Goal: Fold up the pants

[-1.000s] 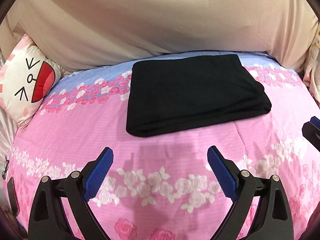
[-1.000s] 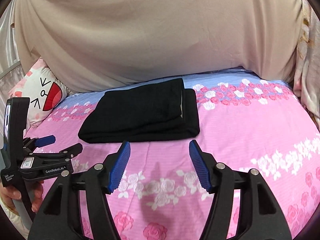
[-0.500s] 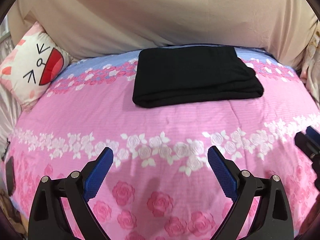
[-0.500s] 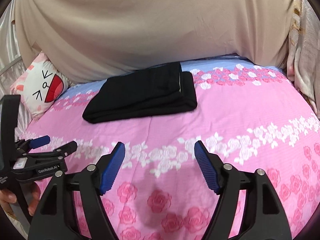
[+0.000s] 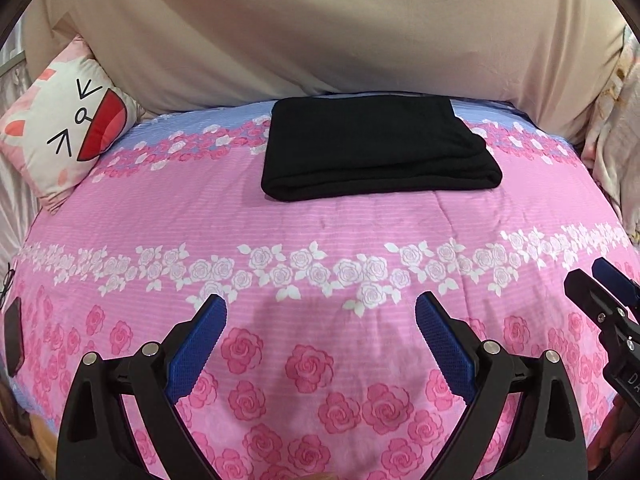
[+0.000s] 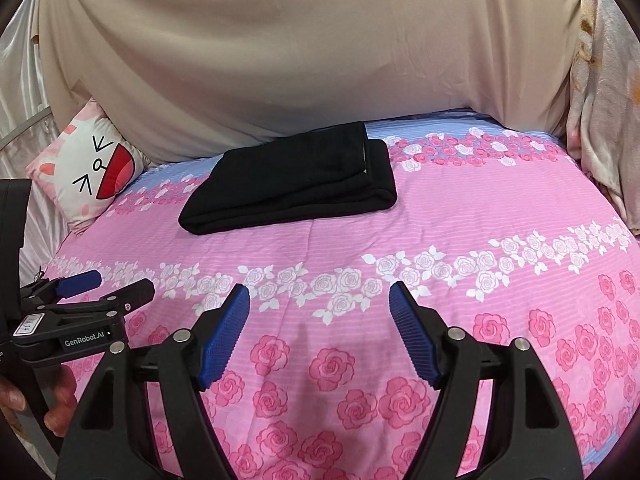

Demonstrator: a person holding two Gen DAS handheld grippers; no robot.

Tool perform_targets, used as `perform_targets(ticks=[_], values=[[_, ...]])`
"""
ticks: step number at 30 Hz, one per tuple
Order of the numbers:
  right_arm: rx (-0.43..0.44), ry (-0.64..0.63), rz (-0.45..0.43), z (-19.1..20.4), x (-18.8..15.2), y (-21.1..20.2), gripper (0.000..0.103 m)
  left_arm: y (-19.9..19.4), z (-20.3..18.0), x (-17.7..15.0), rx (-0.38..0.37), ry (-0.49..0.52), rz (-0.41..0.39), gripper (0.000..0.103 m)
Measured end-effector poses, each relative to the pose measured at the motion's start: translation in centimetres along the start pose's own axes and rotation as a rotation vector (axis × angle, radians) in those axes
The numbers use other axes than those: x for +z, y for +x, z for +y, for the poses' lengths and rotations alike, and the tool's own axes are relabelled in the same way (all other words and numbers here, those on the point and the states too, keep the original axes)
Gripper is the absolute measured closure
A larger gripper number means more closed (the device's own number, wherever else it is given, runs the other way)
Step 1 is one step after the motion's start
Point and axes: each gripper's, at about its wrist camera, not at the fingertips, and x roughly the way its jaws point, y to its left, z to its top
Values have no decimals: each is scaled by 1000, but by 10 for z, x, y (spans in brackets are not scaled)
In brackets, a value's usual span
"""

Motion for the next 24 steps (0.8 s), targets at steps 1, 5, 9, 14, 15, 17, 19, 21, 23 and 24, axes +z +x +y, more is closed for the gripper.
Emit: perform_targets(ticks=[1, 5, 9, 14, 15, 17, 19, 21, 23, 24], values=[[-1, 2, 1, 0, -1, -1, 33, -1, -1, -1, 2, 3, -2, 9], [-8, 5, 0, 0, -5, -5, 33, -3, -2, -6, 2, 10, 1, 9], [-11, 6, -3, -1, -7, -9, 32, -7, -3, -9, 5, 18, -3, 9], [-12, 8, -5, -1, -9, -13, 32, -10, -5, -12, 13, 26, -5, 9], [-11, 7, -5, -1, -10, -14, 32, -11, -6, -12, 14, 29, -5, 9], [-12, 10, -4, 0, -12, -15, 32, -12, -6, -13, 17, 31, -6, 9], [-14, 12, -3, 0, -13, -15, 32, -13, -7, -15, 29, 35, -9, 9], [-14, 11, 1, 1, -15, -16, 32, -14, -8, -17, 50, 44, -19, 11], [-15, 11, 1, 1, -17, -16, 32, -14, -8, -18, 54, 40, -21, 12], [-13, 10, 4, 1, -17, -16, 32, -14, -8, -18, 52, 37, -19, 12]])
